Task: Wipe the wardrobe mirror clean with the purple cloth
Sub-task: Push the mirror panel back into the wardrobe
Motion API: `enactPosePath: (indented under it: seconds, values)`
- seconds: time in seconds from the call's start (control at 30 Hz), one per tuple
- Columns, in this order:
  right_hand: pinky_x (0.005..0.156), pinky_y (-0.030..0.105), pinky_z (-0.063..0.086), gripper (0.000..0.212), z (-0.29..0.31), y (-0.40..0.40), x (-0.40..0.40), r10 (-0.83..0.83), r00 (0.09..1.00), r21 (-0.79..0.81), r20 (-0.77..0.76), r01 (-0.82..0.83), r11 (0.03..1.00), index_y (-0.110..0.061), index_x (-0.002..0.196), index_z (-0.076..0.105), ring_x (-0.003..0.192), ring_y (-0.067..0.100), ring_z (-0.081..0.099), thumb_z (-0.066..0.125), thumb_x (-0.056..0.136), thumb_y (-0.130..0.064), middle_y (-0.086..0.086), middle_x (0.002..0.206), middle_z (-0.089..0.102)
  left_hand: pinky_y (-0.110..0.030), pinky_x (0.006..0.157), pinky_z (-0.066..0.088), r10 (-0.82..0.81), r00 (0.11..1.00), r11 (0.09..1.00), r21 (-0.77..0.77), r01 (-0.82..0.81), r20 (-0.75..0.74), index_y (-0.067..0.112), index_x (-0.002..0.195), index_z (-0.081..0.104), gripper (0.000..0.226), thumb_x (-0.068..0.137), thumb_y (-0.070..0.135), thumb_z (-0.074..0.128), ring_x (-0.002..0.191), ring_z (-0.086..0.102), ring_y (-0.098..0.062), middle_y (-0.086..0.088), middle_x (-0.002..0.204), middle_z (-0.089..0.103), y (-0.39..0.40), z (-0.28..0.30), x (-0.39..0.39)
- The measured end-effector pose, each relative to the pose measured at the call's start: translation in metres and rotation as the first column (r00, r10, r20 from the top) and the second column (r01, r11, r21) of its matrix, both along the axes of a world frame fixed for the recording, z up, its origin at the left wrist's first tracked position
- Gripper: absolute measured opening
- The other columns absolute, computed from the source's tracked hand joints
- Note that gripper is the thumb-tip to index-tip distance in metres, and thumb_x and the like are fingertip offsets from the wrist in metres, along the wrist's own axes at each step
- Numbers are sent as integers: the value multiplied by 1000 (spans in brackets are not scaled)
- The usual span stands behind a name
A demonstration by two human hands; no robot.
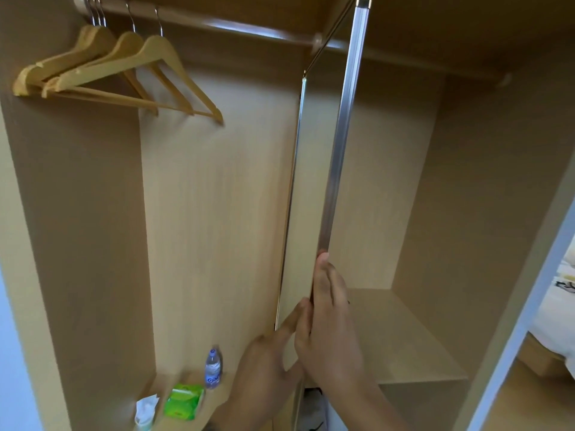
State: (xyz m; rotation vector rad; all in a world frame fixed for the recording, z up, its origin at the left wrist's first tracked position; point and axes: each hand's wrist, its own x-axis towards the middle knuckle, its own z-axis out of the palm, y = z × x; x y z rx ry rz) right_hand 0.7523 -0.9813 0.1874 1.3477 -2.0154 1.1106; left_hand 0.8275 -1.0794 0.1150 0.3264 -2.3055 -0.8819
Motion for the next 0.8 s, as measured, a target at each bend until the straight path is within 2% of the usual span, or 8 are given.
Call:
enactPosePath:
  seconds: [0.07, 0.13, 0.2, 0.3, 0.37, 0.5, 0.63, 0.8]
  values:
    - [115, 27, 41, 90, -1, -4, -8, -20, 997, 22, -69, 21, 1000, -41, 152, -25, 151, 9, 31, 49, 106, -18, -11, 172, 4, -26, 91, 52, 58, 998, 997, -46, -57, 14, 77, 146, -2, 95, 87, 43, 63, 105, 70, -16, 12, 132, 71, 0, -3, -5]
    - [113, 26, 42, 87, 0, -7, -19, -65, 983, 58, -170, 76, 995, -29, 159, -20, 153, 14, 32, 50, 107, -24, -3, 174, 7, -18, 82, 44, 126, 992, 987, -101, -124, 9, 66, 150, -3, 99, 92, 31, 69, 102, 68, -17, 25, 140, 63, 0, -6, -11]
    - [112, 28, 42, 82, 2, -6, -28, -103, 969, 167, -224, 143, 976, -25, 159, -23, 153, 17, 31, 42, 110, -37, -3, 174, 5, -21, 85, 44, 153, 988, 983, -106, -152, 1, 58, 152, 0, 93, 96, 30, 69, 104, 68, -21, 26, 144, 59, -1, -5, -14]
    - [94, 41, 60, 89, 9, -4, -43, -166, 928, 86, -333, 205, 975, -14, 162, 26, 132, 26, 58, 74, 92, -40, 5, 158, 48, -29, 95, 49, 153, 988, 983, -105, -150, 20, 62, 154, -7, 91, 101, 42, 64, 103, 68, -24, 21, 138, 66, -7, -1, -19]
    - [93, 45, 60, 88, 10, -6, -53, -224, 874, 18, -432, 257, 966, -10, 154, 45, 128, 29, 58, 83, 82, -44, 8, 154, 53, -29, 95, 50, 163, 986, 982, -107, -157, 46, 72, 148, -15, 92, 102, 46, 60, 104, 68, -21, 22, 137, 66, -10, 0, -23]
    - [103, 52, 54, 95, 14, -7, -66, -224, 802, 64, -553, 310, 949, -10, 155, 43, 140, 34, 42, 82, 80, -52, 11, 164, 35, -25, 93, 54, 180, 982, 983, -36, -178, 59, 69, 152, -2, 87, 102, 39, 62, 105, 70, -9, 27, 135, 65, -10, 5, -28]
    - [104, 55, 53, 97, 14, -11, -74, -202, 811, 103, -549, 306, 946, -10, 157, 40, 142, 37, 50, 81, 80, -54, 11, 166, 35, -22, 94, 53, 203, 976, 979, -21, -202, 84, 53, 154, 24, 65, 102, 37, 61, 110, 68, -2, 35, 142, 56, -16, 9, -34]
    - [108, 53, 50, 95, 13, -23, -81, -188, 837, 133, -513, 294, 947, -10, 160, 35, 143, 34, 49, 78, 85, -51, 10, 169, 30, -18, 83, 55, 231, 969, 973, -28, -229, 89, 56, 154, 21, 73, 102, 26, 62, 94, 73, -3, 29, 124, 69, -20, 13, -46]
